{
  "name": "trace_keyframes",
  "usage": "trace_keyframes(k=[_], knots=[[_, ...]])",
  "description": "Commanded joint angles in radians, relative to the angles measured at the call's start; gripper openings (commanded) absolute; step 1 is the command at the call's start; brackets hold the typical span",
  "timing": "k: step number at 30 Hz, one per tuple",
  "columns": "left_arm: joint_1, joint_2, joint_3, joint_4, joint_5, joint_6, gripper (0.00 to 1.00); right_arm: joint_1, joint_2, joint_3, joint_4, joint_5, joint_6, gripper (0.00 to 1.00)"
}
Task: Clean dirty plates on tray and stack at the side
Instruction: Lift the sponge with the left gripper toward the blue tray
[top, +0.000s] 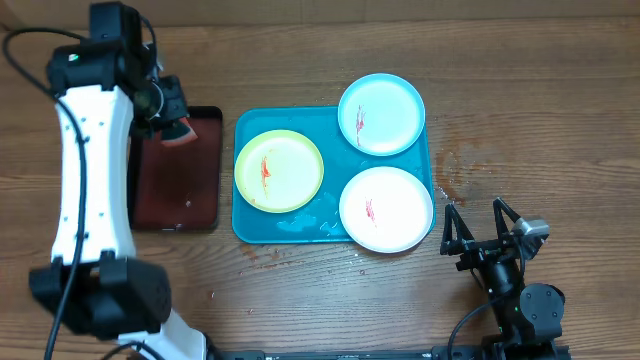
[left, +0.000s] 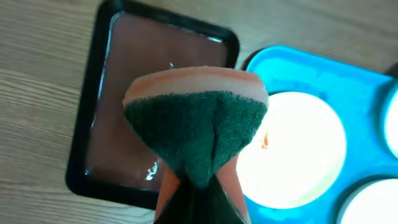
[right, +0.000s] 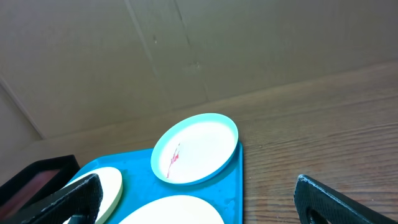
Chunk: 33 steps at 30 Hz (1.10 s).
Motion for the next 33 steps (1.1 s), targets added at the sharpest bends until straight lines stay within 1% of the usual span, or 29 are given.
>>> trace_keyframes(k=[1, 14, 21, 33], knots=[[0.004, -0.078, 0.026, -0.017, 0.026, 0.02, 0.04, -0.002, -0.011, -0.01, 0.006, -0.008, 0.003, 1.0], [-0.077, -0.115, 0.026, -0.076, 0.026, 0.02, 0.04, -0.002, -0.011, -0.01, 0.006, -0.008, 0.002, 1.0], [-0.125, -0.142, 0.026, -0.077, 0.025, 0.018, 0.04, -0.002, -0.011, -0.01, 0.006, -0.008, 0.003, 1.0], [-0.172, -0.202, 0.026, -0.076, 0.026, -0.026, 0.04, -0.002, -0.011, -0.01, 0.008, 0.002, -0.001, 1.0]])
